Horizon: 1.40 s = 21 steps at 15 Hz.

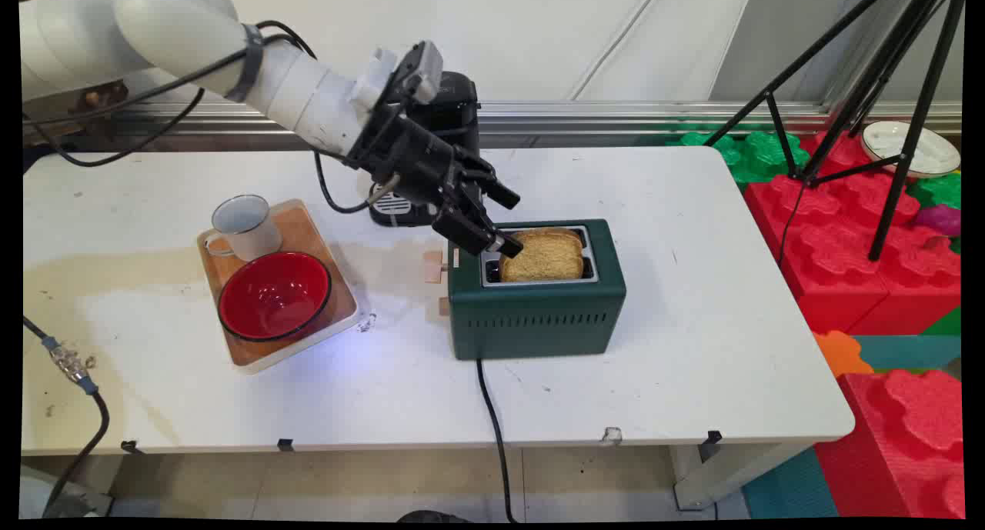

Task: Press the toaster switch

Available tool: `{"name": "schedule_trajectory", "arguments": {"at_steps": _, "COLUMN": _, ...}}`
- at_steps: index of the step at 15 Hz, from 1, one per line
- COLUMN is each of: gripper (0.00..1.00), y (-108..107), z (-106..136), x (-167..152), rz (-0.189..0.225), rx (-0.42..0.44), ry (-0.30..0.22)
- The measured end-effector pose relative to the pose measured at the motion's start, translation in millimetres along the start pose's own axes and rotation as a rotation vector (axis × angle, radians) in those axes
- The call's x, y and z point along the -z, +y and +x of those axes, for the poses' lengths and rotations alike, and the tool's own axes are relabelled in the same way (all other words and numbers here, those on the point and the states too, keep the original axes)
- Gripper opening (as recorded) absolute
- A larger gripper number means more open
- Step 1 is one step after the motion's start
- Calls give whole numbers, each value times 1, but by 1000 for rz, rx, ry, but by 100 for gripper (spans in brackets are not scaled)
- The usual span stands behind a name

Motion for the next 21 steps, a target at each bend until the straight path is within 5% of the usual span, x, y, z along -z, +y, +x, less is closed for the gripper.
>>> {"name": "schedule_trajectory", "arguments": {"at_steps": 11, "gripper": 100, "y": 6, "z": -4, "x": 57, "rz": 55, "rx": -21, "ry": 79}}
{"name": "schedule_trajectory", "arguments": {"at_steps": 21, "gripper": 100, "y": 17, "z": -34, "x": 129, "rz": 127, "rx": -46, "ry": 125}}
